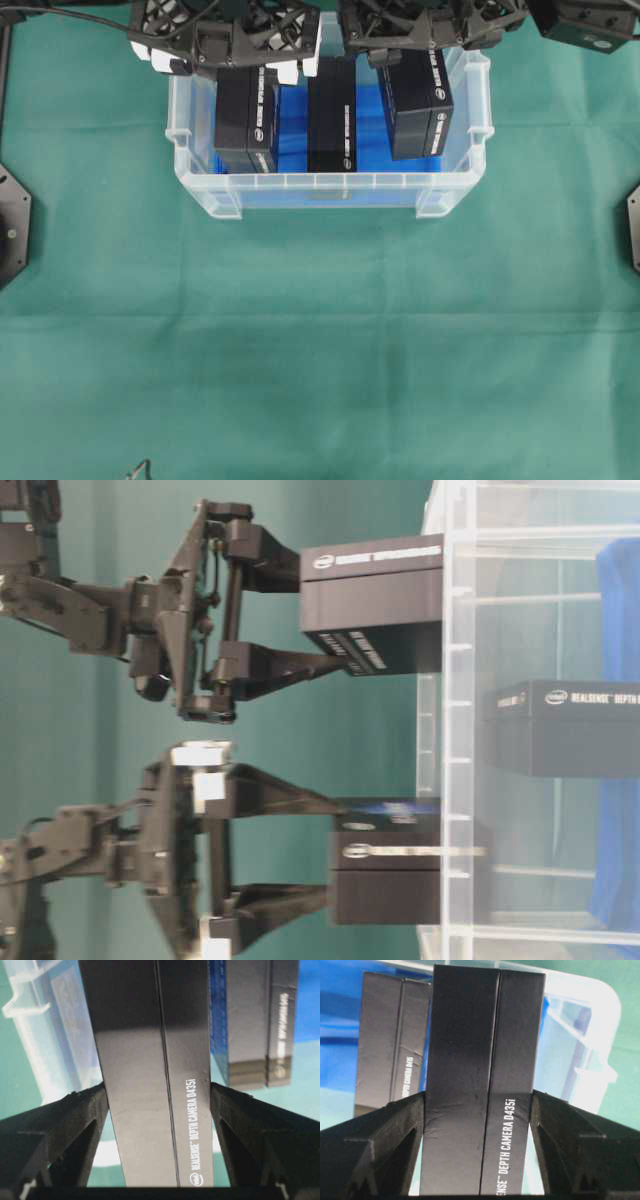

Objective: Take the box out of the case with both arms.
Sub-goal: 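Lift both gripped black boxes straight up out of the bin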

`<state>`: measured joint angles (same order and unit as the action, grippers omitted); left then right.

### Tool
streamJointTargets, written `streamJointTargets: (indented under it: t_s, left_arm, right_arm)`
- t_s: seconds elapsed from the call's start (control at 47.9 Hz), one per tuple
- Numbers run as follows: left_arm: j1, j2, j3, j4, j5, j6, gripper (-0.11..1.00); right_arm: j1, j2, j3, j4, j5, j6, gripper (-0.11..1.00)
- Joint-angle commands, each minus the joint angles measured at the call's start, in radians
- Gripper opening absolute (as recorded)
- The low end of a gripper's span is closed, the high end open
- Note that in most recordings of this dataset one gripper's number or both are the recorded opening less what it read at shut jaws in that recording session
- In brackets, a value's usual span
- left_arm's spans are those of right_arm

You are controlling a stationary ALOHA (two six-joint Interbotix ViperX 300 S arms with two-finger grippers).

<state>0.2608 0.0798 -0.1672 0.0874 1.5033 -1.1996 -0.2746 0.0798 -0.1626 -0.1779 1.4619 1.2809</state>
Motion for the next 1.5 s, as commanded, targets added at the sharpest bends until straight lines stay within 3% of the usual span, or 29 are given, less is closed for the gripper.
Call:
streamJointTargets:
  t_s: [0.0, 0.418, 0.731, 1.483]
  left_arm:
    - [-0.008, -0.040, -0.080, 0.002, 0.037, 0.008, 0.63]
    - [-0.014, -0.038, -0.256, -0.006, 0.219, 0.008, 0.63]
    - [-0.014, -0.028, -0.342, -0.011, 0.247, 0.002, 0.63]
    - [-0.014, -0.021, -0.353, -0.011, 0.261, 0.002, 0.63]
  right_arm:
    - [-0.002, -0.051, -0.055, -0.008, 0.015, 0.002, 0.68]
    - [0.009, -0.057, -0.230, -0.028, 0.169, -0.002, 0.67]
    - [0.023, -0.058, -0.296, -0.035, 0.232, -0.015, 0.67]
    - [0.028, -0.058, -0.305, -0.037, 0.238, -0.018, 0.67]
